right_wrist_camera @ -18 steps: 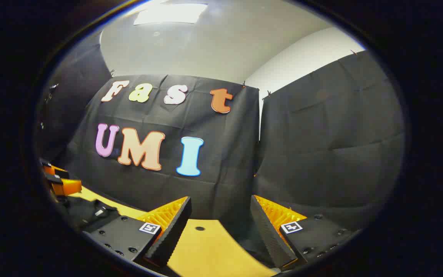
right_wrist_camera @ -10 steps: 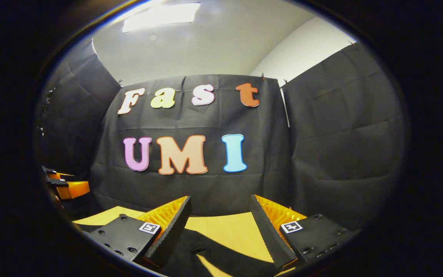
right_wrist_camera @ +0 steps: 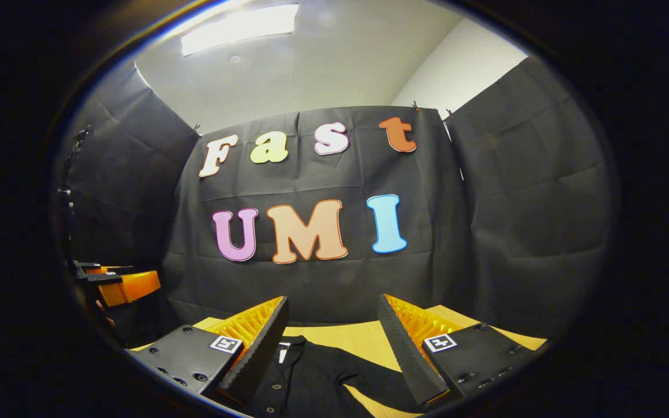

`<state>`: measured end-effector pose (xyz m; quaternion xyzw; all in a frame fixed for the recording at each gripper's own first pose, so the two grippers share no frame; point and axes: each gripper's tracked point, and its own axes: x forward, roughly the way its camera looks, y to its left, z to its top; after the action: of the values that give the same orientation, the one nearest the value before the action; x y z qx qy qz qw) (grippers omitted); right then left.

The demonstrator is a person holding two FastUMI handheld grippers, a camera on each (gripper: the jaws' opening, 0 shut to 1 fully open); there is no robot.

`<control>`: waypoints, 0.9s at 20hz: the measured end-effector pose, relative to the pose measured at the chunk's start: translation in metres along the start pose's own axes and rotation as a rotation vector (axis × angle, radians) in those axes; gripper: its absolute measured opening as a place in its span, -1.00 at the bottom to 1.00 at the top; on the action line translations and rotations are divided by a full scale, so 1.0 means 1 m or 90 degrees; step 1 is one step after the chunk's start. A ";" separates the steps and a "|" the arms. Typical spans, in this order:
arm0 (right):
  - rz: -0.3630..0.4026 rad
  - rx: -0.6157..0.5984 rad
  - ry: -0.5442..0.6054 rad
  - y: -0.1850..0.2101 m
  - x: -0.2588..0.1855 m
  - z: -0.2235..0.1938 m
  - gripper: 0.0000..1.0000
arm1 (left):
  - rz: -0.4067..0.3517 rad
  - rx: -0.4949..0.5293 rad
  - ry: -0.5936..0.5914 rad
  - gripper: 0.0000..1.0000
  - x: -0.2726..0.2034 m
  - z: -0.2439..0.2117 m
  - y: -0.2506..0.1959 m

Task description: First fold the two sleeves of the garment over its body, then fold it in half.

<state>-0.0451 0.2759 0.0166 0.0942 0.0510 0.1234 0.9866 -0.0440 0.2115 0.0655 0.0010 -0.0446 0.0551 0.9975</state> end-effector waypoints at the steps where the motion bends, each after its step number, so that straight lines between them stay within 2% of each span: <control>1: 0.008 0.002 0.002 0.000 0.004 0.000 0.97 | 0.006 -0.009 -0.009 0.87 -0.001 0.003 0.001; 8: 0.041 -0.010 0.001 -0.001 0.024 0.008 0.92 | 0.063 -0.007 -0.005 0.86 -0.003 -0.002 0.024; 11: 0.048 -0.017 -0.009 0.000 0.027 0.012 0.95 | 0.078 0.008 0.006 0.87 -0.003 -0.006 0.036; 18: 0.069 -0.044 -0.005 0.012 0.034 0.005 0.96 | 0.076 0.017 0.009 0.87 0.000 -0.008 0.047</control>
<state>-0.0145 0.2953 0.0215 0.0635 0.0381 0.1779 0.9813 -0.0489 0.2582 0.0577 0.0115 -0.0368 0.1149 0.9926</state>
